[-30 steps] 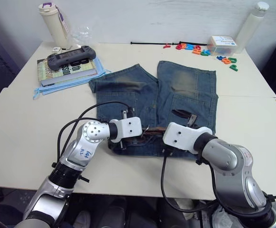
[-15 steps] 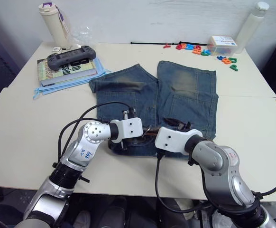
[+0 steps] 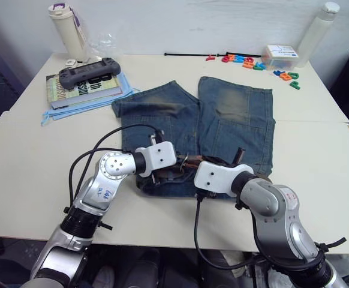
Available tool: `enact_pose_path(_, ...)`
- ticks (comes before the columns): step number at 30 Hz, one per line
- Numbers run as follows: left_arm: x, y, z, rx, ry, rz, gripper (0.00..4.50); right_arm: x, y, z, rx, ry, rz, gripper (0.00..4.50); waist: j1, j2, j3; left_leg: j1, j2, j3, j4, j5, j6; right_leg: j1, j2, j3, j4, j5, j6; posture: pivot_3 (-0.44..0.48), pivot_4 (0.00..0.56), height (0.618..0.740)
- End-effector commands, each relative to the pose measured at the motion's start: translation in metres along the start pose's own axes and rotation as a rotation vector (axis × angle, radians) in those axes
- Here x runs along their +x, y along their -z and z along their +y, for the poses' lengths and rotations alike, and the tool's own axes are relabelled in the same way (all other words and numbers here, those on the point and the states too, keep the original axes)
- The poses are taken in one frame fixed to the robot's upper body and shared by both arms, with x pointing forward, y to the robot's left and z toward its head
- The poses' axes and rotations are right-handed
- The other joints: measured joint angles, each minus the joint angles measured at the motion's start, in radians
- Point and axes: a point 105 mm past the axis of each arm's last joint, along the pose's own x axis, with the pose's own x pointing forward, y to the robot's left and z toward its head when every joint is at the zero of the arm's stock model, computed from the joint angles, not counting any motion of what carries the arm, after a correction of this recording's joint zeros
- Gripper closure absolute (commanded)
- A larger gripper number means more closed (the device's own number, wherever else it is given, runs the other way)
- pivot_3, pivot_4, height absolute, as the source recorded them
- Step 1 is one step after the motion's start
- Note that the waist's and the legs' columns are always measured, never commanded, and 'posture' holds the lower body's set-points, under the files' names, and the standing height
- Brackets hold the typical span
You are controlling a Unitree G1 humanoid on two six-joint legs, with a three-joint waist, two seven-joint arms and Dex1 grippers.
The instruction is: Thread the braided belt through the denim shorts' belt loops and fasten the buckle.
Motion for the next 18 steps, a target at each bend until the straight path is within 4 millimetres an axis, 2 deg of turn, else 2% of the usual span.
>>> enact_pose_path(1,-0.023,-0.01,0.019,-0.028,-0.076,-0.047,3.65,-0.002,0.002,-0.004,-0.008,0.029,0.01,4.5,0.0,0.0,0.0,0.0,0.0,0.0,0.0,0.0,0.0,0.0,0.0,0.0,0.0,0.0,0.0,0.0,0.15,0.655)
enact_pose_path(3,-0.03,-0.013,0.023,-0.083,-0.096,-0.079,2.98,-0.002,0.001,-0.004,-0.004,0.031,0.009,4.5,0.0,0.0,0.0,0.0,0.0,0.0,0.0,0.0,0.0,0.0,0.0,0.0,0.0,0.0,0.0,0.0,0.15,0.655)
enact_pose_path(6,-0.046,-0.019,0.031,-0.222,-0.115,-0.155,1.74,-0.001,0.001,-0.004,0.001,0.033,0.007,4.5,0.0,0.0,0.0,0.0,0.0,0.0,0.0,0.0,0.0,0.0,0.0,0.0,0.0,0.0,0.0,0.0,0.15,0.655)
enact_pose_path(9,-0.064,-0.016,0.032,-0.383,-0.087,-0.208,1.74,-0.001,0.001,-0.003,0.004,0.034,0.008,4.5,-0.001,0.0,0.0,0.0,0.0,0.0,0.0,0.0,0.0,0.0,0.001,0.0,0.0,0.0,0.0,0.0,0.15,0.655)
enact_pose_path(12,-0.079,0.013,0.032,-0.531,-0.099,-0.161,1.74,0.0,0.001,-0.003,0.012,0.037,0.007,4.5,-0.002,0.0,0.0,0.0,0.0,0.0,0.0,0.0,0.0,0.0,0.0,0.0,0.0,0.0,0.0,0.0,0.15,0.655)
enact_pose_path(15,-0.083,0.028,0.037,-0.636,-0.15,-0.168,2.46,0.0,0.0,-0.004,0.015,0.04,0.006,4.5,-0.002,0.0,0.0,0.0,0.001,0.0,0.0,0.0,-0.001,0.0,0.0,0.0,0.0,0.0,0.0,0.0,0.15,0.655)
enact_pose_path(16,-0.082,0.029,0.036,-0.647,-0.15,-0.174,2.95,0.0,0.0,-0.004,0.016,0.042,0.006,4.5,-0.002,0.0,0.0,0.0,0.001,0.0,0.0,0.0,-0.001,0.0,0.0,0.0,0.0,0.0,0.0,0.0,0.15,0.655)
enact_pose_path(17,-0.079,0.029,0.033,-0.651,-0.142,-0.176,3.1,0.0,0.001,-0.005,0.017,0.045,0.007,4.5,-0.002,0.0,0.0,0.001,0.001,0.0,0.0,0.0,-0.001,0.0,0.0,0.0,0.0,0.0,0.0,0.0,0.15,0.655)
enact_pose_path(18,-0.078,0.03,0.032,-0.654,-0.136,-0.177,3.52,0.0,0.001,-0.005,0.017,0.046,0.008,4.5,-0.001,0.0,0.0,0.001,0.001,0.0,0.0,0.0,-0.001,0.0,0.0,0.0,0.001,0.0,-0.001,0.0,0.15,0.655)
